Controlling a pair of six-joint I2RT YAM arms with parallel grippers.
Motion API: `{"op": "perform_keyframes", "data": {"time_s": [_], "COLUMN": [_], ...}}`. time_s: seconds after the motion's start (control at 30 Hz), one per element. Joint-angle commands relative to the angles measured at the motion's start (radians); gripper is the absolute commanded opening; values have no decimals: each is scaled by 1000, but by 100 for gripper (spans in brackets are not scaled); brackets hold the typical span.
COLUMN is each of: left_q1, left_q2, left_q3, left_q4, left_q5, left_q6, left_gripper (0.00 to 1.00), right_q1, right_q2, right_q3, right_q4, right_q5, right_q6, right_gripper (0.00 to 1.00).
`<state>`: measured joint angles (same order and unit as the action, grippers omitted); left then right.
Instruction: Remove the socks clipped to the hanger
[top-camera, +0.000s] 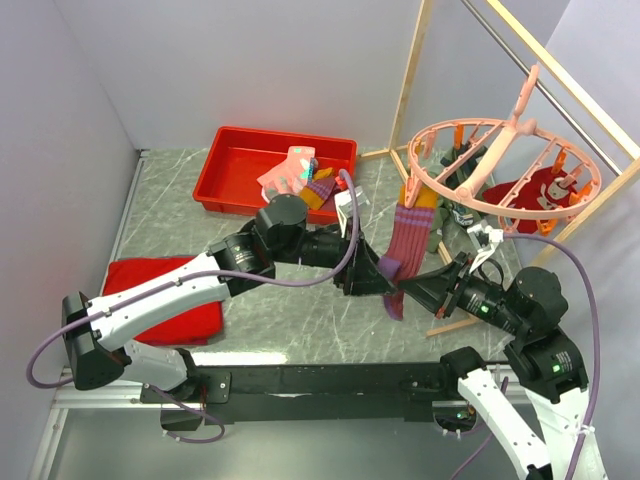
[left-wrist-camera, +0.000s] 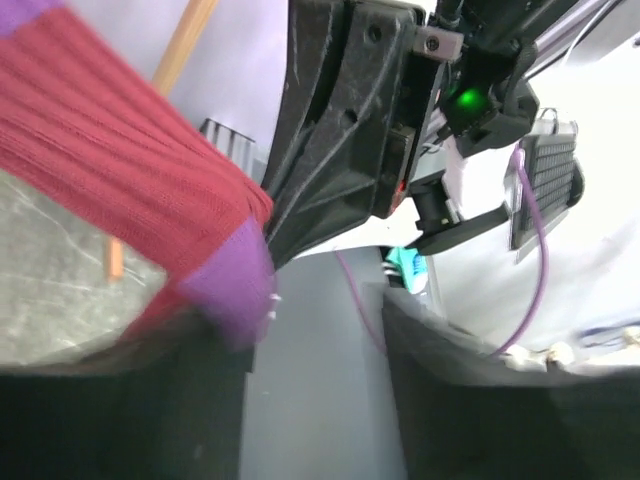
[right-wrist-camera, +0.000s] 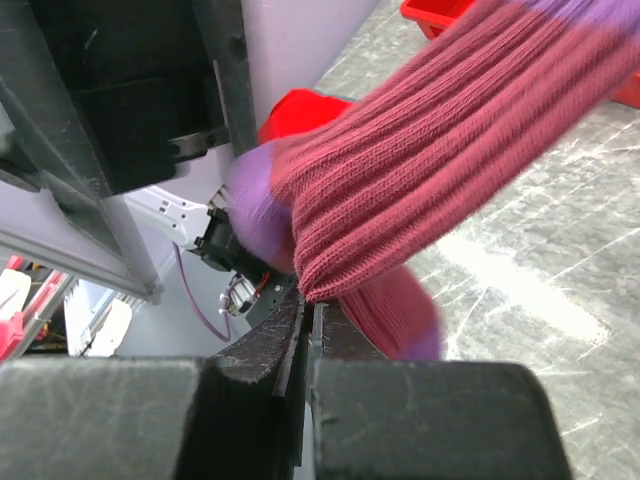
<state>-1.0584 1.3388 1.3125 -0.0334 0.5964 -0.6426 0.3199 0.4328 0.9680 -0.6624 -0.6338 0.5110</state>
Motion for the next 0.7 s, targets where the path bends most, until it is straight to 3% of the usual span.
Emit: {"op": "perform_keyframes", "data": {"time_s": [0.0,0.17,0.4,0.47,0.57,0.67], "left_q1": [62,240,340,360,371,382], "left_q2": [-53,-24,280,345,457,532], "left_q3": [-5,-27,165,172,197,235], "left_q4": [16,225,398,598,847,926], "left_q5": [-4,123,316,374,393,378], "left_q6": [17,-149,-304,-451,-635,-724], "left_gripper": [76,76,75,79,74,72], "right_q1": [-2,-2,-2,-2,-2,-2], "right_q2": [-26,-25,-3,4,7,7], "right_q3": [-26,-18,3,17,31,38], "right_q4": [40,-3,-25,-32,-43,-46], "right_q5": [-29,-24,-35,-35,-29,-24], "right_q6": [23,14,3,0,-3,-3], "right_gripper": [0,0,0,0,0,0]}}
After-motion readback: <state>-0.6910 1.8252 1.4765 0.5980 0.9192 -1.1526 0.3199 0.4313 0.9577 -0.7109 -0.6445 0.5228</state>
